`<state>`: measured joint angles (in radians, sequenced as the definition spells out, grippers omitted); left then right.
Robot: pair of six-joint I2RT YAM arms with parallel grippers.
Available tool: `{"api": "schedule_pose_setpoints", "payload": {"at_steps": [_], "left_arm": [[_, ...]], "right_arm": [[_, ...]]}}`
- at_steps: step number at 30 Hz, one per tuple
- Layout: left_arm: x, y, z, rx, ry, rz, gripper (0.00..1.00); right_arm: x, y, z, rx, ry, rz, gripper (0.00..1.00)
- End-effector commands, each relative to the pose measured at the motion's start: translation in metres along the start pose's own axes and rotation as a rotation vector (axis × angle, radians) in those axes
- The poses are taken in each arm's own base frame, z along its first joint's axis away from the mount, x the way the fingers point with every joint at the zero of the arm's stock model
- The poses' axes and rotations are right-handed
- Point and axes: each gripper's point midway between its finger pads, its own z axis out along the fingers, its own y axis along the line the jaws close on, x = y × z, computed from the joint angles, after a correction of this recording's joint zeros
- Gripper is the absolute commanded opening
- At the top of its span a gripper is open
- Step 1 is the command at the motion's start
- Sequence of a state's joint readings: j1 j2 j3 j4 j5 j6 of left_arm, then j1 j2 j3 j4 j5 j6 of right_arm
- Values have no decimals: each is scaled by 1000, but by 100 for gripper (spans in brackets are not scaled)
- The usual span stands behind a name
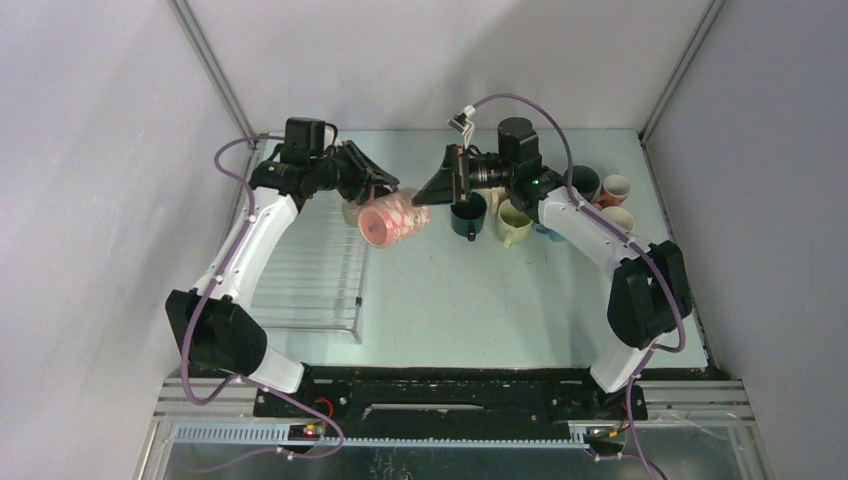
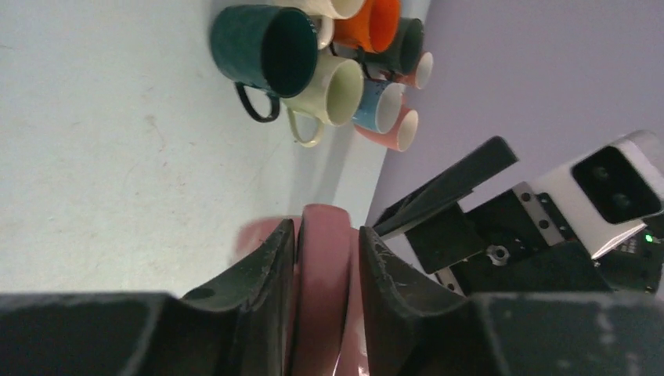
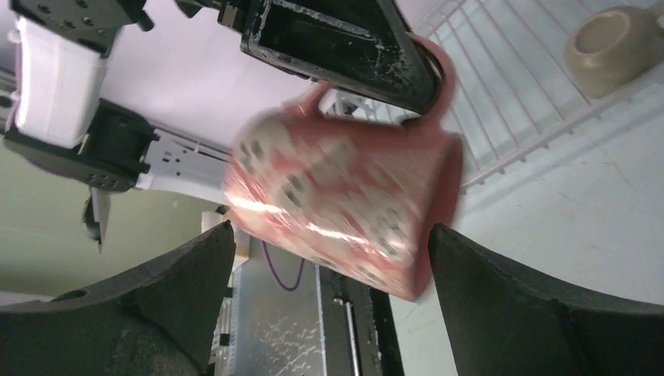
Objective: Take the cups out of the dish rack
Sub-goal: Place the cup at the center of the board.
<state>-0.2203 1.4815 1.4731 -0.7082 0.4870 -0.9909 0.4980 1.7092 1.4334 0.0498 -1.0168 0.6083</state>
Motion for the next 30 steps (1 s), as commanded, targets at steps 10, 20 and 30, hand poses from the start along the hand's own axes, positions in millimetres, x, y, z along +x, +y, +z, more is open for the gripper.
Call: {"api": "schedule_pose_setpoints", "payload": {"at_steps": [10,20,30], "left_arm": [[7,-70,-3,247,35,94,0],[14,-69,9,319,87,140,0],[25,-82,-1,424,140,310,0]], "right_arm": [[7,27,15,-194,37,93,96],[23,21,19,-244,76,99,91],[12,51,-16,-372,36,103,78]]}}
